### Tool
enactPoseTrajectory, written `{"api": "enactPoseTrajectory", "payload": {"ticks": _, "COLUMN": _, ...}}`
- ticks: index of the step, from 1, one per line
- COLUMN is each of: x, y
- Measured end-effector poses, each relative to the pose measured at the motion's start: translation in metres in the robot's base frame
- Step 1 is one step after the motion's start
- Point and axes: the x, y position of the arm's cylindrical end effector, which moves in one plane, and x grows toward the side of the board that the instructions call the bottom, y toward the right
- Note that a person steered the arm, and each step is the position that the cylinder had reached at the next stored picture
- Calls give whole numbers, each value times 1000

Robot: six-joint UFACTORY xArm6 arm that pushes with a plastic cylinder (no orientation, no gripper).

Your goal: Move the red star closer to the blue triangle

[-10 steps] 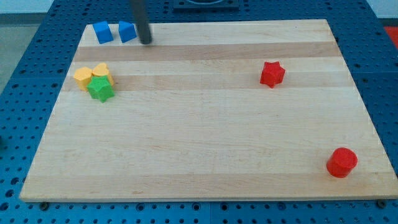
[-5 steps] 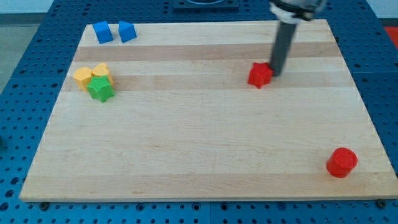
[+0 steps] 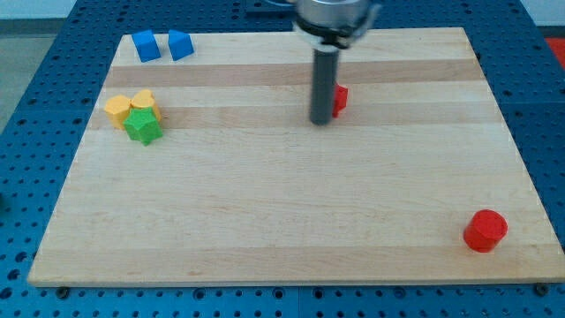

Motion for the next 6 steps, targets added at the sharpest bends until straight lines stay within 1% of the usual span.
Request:
{"api": "enactPoseTrajectory", "payload": {"ticks": 1, "x": -2, "y": 48}}
{"api": "enactPoseTrajectory", "payload": {"ticks": 2, "x": 12, "y": 83}}
{"api": "enactPoseTrajectory", "payload": {"ticks": 3, "x": -10, "y": 98}}
{"api": "enactPoseTrajectory", "payload": {"ticks": 4, "x": -43, "y": 36}}
{"api": "enactPoseTrajectory", "payload": {"ticks": 5, "x": -107, "y": -3}}
{"api": "enactPoseTrajectory", "payload": {"ticks": 6, "x": -121, "y": -11}}
